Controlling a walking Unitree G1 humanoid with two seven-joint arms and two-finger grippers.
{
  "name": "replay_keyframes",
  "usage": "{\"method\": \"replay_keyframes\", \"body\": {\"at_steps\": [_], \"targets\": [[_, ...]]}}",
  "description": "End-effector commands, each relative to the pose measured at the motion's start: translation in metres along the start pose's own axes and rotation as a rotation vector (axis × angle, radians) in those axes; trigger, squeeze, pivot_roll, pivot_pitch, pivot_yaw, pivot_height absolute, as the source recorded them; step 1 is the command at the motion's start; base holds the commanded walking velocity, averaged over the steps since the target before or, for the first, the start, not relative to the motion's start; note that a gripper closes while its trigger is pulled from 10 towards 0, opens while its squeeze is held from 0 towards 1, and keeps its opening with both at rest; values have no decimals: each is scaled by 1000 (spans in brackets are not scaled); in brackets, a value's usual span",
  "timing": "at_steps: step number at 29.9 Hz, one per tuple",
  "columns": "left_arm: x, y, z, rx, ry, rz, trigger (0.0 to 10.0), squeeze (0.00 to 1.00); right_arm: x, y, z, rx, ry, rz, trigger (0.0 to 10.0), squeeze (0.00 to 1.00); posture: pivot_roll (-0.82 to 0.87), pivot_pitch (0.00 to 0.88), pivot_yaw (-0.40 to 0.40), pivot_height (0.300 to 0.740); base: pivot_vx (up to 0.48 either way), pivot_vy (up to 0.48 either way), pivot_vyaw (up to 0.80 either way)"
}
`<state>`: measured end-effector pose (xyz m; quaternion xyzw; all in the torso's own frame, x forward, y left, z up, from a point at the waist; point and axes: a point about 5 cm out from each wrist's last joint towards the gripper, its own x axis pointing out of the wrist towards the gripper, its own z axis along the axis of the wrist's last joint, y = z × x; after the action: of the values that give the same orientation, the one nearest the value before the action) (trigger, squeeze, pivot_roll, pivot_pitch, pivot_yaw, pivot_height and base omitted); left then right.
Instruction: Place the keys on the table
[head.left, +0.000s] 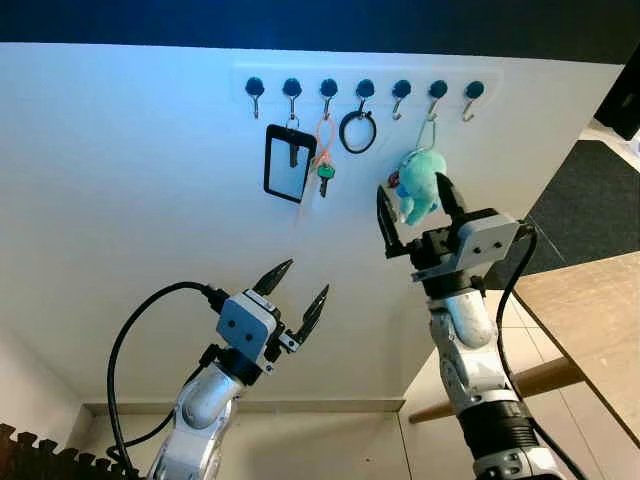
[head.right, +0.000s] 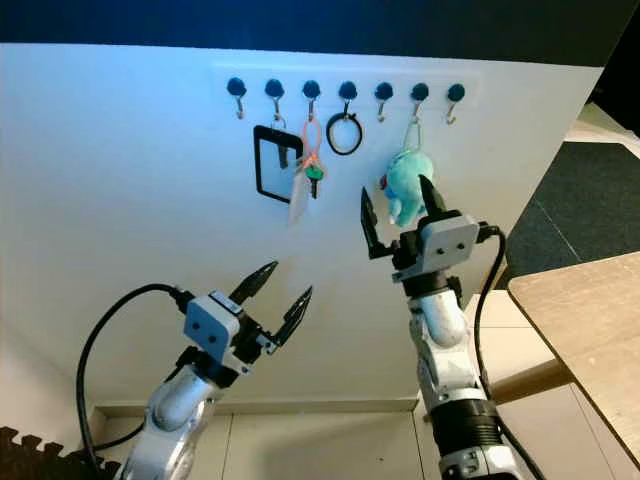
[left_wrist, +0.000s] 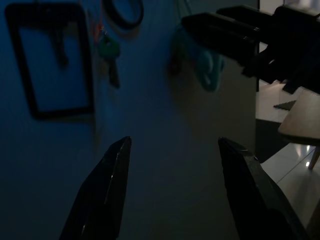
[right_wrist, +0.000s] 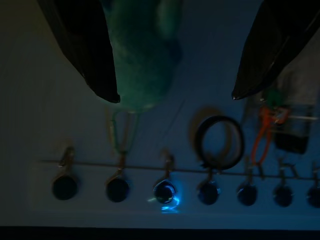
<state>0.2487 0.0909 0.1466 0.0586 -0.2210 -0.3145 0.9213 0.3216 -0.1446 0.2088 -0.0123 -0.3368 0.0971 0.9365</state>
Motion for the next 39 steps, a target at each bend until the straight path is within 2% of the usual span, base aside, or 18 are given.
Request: {"method": "replay_keyframes", "body": {"at_steps": [1,4,9,10,17,24,27,30,39], "targets": [[0,-4,5,-17,-14,-22,10000,0,4,-4,2,4,-2,-20,10000,0,72,66,-39,740,0,0,0],[5,-10,17,-54,-56,-64,10000,0,10,-6,12,-7,-39,-43,10000,0,74,66,-41,740,0,0,0],[11,-14,26,-55,-89,-94,10000,0,12,-9,15,-17,-54,-64,10000,0,71,66,-39,740,0,0,0],[15,-13,34,-59,-132,-79,10000,0,12,-11,16,-25,-53,-80,10000,0,67,65,-37,740,0,0,0],[28,-8,54,-59,-208,-60,10000,0,10,-18,11,-24,-9,-116,10000,0,65,65,-36,740,0,0,0],[31,-6,56,-47,-201,-60,10000,0,11,-20,11,-24,-4,-136,10000,0,64,63,-36,740,0,0,0],[32,-6,55,-50,-198,-57,10000,0,12,-27,0,-4,80,-198,10000,0,61,64,-37,740,0,0,0],[34,-6,58,-53,-208,-51,10000,0,12,-31,-5,12,111,-214,10000,0,62,64,-39,740,0,0,0],[35,-8,59,-56,-207,-57,10000,0,19,-34,-5,-10,113,-193,10000,0,62,64,-40,740,0,0,0]]}}
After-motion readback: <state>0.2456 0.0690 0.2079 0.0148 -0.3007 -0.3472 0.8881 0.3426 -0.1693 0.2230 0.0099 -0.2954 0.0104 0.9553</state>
